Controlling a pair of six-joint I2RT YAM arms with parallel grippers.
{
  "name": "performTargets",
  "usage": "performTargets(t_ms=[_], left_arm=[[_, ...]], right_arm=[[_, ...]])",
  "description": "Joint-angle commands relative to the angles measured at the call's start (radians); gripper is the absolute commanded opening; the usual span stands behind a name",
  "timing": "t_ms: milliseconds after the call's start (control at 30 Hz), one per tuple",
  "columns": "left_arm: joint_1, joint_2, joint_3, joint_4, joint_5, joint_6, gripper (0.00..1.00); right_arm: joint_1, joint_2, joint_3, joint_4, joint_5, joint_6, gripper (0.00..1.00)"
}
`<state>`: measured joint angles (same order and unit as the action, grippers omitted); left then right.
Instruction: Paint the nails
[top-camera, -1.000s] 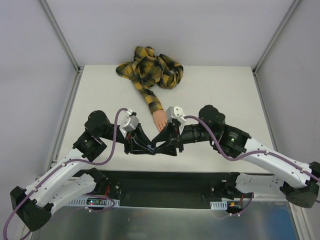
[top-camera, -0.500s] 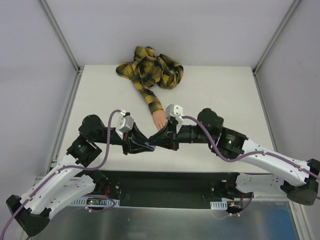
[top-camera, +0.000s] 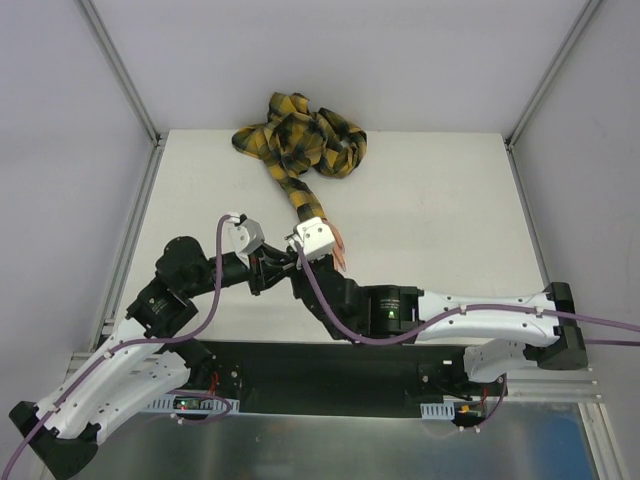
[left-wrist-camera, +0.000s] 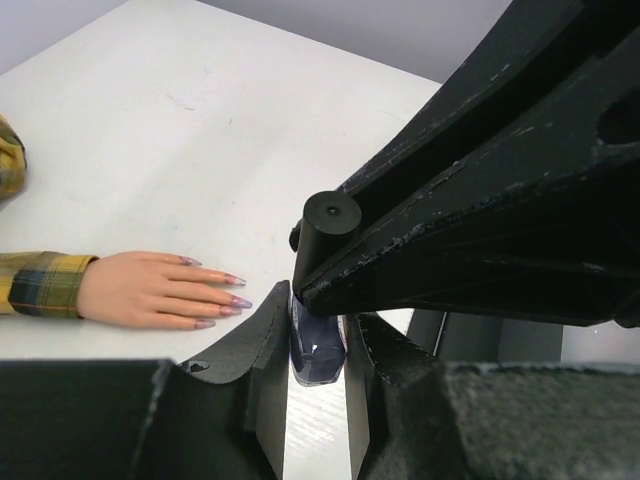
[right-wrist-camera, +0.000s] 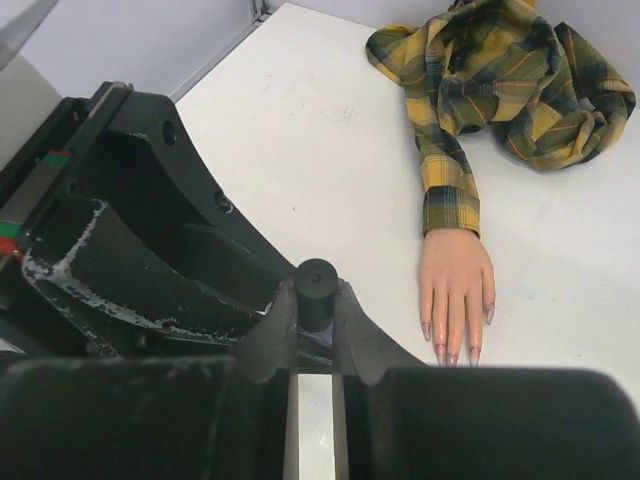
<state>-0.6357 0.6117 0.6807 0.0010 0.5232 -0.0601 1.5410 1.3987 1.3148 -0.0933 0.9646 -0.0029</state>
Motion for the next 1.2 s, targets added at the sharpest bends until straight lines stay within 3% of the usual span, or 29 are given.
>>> performTargets(t_ms=[0,33,100,133,233,300,333,433,533,633,800,1167], left_arm=[[0.013,-0.003,0.028,0.106,-0.059,0.009,0.00],[0.013,0.003,0.029,0.108,-0.037,0.008,0.00],[0.013,0.016,0.037,0.113,0.045,0.006,0.00],[0.013,0.028,0.040,0.114,0.075,0.006,0.00],[0.013,0.048,0.049,0.119,0.191,0.005,0.00],[0.013,0.059,0.057,0.126,0.292,0.000,0.00],[0.013,0.062,0.057,0.137,0.335,-0.004,0.00],[0.013,0.086,0.051,0.214,0.545,-0.056,0.00],[0.010,0.114,0.026,0.354,0.705,-0.168,0.00],[0.008,0.132,0.019,0.404,0.742,-0.218,0.00],[0.007,0.141,0.019,0.421,0.770,-0.236,0.00],[0.001,0.155,0.023,0.430,0.793,-0.253,0.00]], right_arm=[[0.024,-0.075,0.017,-0.111,-0.032,-0.043,0.11],[0.019,-0.090,0.012,-0.120,-0.096,-0.066,0.22],[0.007,-0.131,0.017,-0.170,-0.182,-0.091,0.34],[-0.004,-0.150,0.014,-0.184,-0.270,-0.132,0.46],[-0.034,-0.225,-0.002,-0.241,-0.448,-0.187,0.61],[-0.092,-0.285,-0.025,-0.269,-0.586,-0.209,0.64],[-0.120,-0.303,-0.038,-0.267,-0.747,-0.215,0.67],[-0.223,-0.364,-0.080,-0.240,-1.073,-0.249,0.68],[-0.307,-0.388,-0.107,-0.181,-1.295,-0.263,0.67],[-0.355,-0.376,-0.103,-0.142,-1.443,-0.263,0.62],[-0.383,-0.340,-0.091,-0.089,-1.537,-0.253,0.44],[-0.395,-0.317,-0.083,-0.020,-1.551,-0.236,0.37]])
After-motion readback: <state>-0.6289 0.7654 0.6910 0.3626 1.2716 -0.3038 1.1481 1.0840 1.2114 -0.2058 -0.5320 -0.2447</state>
